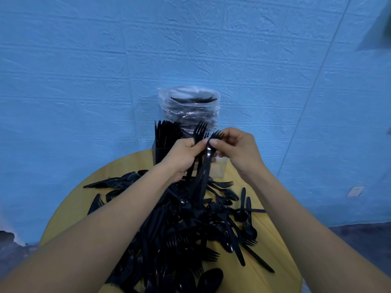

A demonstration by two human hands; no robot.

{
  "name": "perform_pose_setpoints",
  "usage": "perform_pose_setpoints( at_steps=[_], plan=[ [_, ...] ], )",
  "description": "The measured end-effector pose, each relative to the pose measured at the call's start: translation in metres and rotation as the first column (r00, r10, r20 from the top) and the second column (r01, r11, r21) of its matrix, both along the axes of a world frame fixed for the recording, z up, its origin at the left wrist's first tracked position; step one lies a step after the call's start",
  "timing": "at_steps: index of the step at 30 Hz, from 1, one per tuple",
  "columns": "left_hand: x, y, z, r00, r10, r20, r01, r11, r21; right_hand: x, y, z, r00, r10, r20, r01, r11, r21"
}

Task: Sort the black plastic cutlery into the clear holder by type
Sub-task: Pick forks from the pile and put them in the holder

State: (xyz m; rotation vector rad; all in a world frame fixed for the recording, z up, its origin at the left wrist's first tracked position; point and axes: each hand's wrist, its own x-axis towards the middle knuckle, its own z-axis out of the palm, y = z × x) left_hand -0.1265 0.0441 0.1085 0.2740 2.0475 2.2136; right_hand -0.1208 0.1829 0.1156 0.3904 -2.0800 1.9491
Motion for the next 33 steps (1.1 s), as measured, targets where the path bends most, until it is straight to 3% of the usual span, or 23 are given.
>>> perform_pose_setpoints(
  at_steps=[4, 9, 18, 22, 26, 28, 33],
  plan=[
    [0.006, 0.004, 0.001, 0.998, -0.057, 0.024, 0.057, 0.998, -0.014, 0.002, -0.01, -0.001, 0.999, -0.032, 0.021, 0.032, 0.999, 0.016],
    [0.012, 0.006, 0.002, 1.0, -0.014, 0.004, 0.015, 0.994, -0.107, 0.005, -0.011, 0.001, 1.0, -0.006, 0.018, 0.006, 0.999, 0.037],
    [0.019, 0.011, 0.0, 0.993, -0.097, 0.07, 0.103, 0.991, -0.081, 0.01, -0.008, 0.006, 0.995, -0.096, 0.003, 0.094, 0.988, 0.121],
    [0.022, 0.004, -0.005, 0.99, -0.135, -0.04, 0.123, 0.967, -0.225, 0.002, -0.001, 0.01, 0.976, -0.215, -0.041, 0.219, 0.962, 0.164],
    [0.026, 0.0, -0.001, 0.981, -0.189, -0.032, 0.183, 0.971, -0.151, 0.007, -0.003, 0.01, 0.989, -0.143, -0.033, 0.147, 0.98, 0.137],
    [0.031, -0.004, -0.001, 0.969, -0.246, 0.009, 0.245, 0.963, -0.116, 0.01, -0.002, 0.009, 0.995, -0.083, -0.055, 0.092, 0.976, 0.199],
    [0.047, -0.008, -0.025, 0.984, -0.172, -0.053, 0.139, 0.916, -0.376, 0.02, 0.004, -0.012, 0.992, -0.127, -0.025, 0.128, 0.941, 0.314]
  ],
)
